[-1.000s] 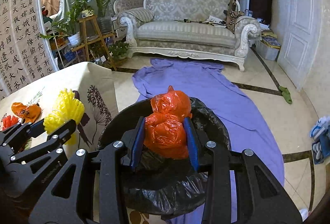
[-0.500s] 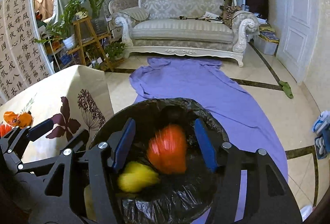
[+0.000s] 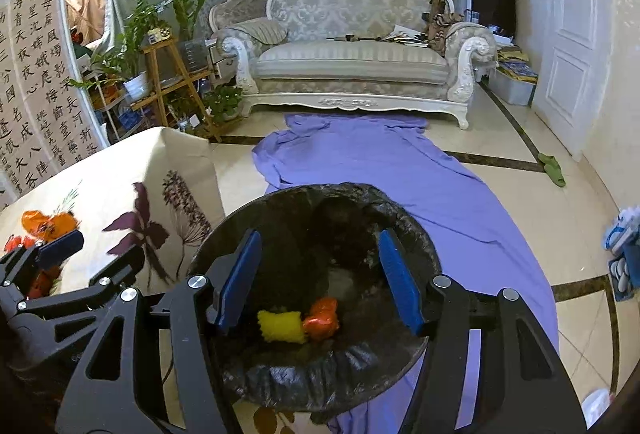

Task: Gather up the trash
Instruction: 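Move both tools back to the table toward the white tissue and bottle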

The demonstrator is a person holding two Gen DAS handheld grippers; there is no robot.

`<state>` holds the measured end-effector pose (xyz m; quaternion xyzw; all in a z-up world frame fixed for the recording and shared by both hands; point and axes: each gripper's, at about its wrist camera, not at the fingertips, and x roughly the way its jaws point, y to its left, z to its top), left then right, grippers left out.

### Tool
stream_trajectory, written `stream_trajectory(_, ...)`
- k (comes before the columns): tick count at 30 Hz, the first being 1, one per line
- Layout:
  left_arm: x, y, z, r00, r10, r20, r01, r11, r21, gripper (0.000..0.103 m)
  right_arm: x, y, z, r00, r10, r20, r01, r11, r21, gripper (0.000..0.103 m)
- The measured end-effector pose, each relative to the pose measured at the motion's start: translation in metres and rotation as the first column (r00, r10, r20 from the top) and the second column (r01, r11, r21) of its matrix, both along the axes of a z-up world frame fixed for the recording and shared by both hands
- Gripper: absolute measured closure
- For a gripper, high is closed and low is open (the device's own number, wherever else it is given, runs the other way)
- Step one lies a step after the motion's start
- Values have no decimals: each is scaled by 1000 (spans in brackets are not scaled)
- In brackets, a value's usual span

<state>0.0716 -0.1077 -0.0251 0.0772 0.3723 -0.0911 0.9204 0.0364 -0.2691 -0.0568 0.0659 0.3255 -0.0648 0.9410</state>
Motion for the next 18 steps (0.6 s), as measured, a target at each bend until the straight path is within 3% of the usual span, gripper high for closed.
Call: stream_trajectory(18,-66,94,13,985,172,6,-172,985,-3,24,-47,72,6,990,141,-6,-141,990,22,43)
